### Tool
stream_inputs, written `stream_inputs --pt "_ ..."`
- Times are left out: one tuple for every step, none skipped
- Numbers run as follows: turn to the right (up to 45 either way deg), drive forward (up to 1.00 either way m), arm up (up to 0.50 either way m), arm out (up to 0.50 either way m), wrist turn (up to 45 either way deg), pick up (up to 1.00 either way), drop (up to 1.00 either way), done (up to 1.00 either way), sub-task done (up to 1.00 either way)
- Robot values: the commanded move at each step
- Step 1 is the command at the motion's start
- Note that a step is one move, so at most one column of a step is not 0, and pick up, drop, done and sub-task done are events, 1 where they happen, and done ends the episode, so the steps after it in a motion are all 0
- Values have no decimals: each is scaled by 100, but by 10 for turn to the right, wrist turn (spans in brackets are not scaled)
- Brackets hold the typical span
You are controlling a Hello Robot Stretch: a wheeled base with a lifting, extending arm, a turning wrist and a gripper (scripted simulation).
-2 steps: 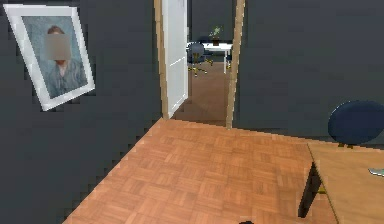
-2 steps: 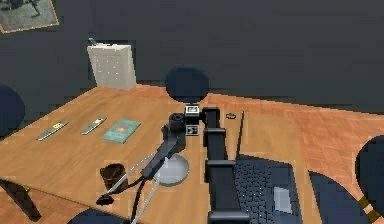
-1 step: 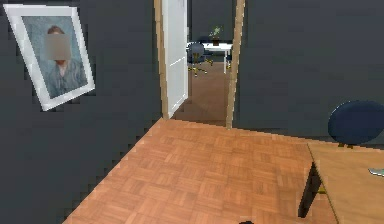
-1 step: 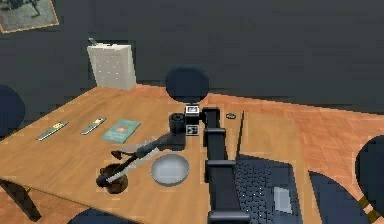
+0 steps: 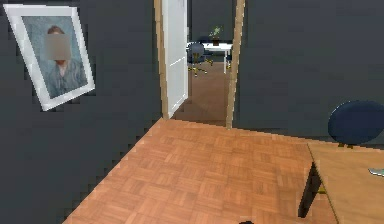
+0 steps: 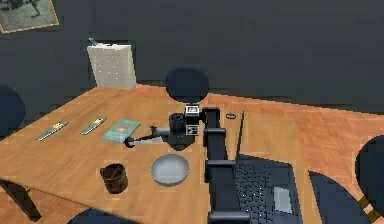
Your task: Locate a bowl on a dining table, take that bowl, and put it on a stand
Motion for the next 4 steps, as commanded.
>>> stream_inputs --pt "0 0 0 0 240 0 0 0 0" --pt "0 0 -30 0 0 0 0 0 0" --pt "0 0 0 0 0 100 0 0 0" --pt "0 0 10 0 0 0 0 0 0"
